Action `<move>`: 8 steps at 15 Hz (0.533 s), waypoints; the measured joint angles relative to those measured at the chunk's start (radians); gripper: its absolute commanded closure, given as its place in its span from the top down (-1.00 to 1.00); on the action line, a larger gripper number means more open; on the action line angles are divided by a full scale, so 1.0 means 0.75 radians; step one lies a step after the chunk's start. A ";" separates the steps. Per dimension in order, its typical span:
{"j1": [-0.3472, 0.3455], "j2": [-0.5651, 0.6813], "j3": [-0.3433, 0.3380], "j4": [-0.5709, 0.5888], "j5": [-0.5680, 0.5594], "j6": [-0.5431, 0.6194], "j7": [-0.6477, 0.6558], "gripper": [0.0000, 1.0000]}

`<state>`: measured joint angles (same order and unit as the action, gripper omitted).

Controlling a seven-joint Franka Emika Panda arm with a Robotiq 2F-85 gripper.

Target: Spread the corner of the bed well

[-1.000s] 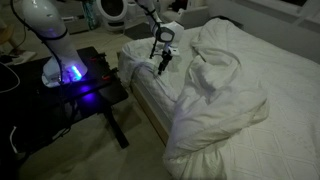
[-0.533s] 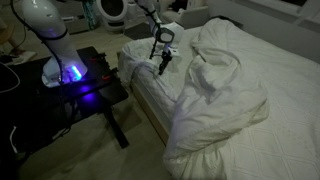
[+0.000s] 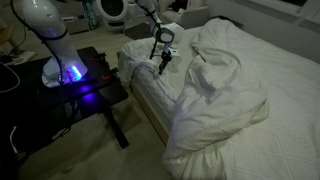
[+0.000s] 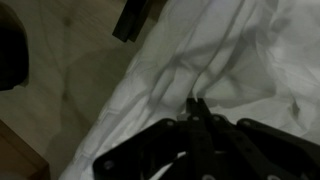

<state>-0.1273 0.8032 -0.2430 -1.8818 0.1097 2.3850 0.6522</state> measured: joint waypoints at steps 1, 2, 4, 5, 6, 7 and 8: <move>0.000 0.000 0.000 -0.003 -0.001 -0.014 -0.023 -1.00; 0.000 -0.003 0.000 -0.012 -0.003 -0.019 -0.057 -1.00; 0.004 -0.024 -0.005 -0.054 -0.012 -0.019 -0.112 -1.00; 0.010 -0.044 -0.013 -0.089 -0.016 -0.017 -0.129 -1.00; 0.018 -0.068 -0.024 -0.132 -0.017 -0.014 -0.134 -1.00; 0.026 -0.097 -0.037 -0.182 -0.018 -0.006 -0.134 -1.00; 0.037 -0.129 -0.051 -0.238 -0.018 0.011 -0.134 -1.00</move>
<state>-0.0997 0.7068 -0.2815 -2.0600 0.0963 2.3930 0.5517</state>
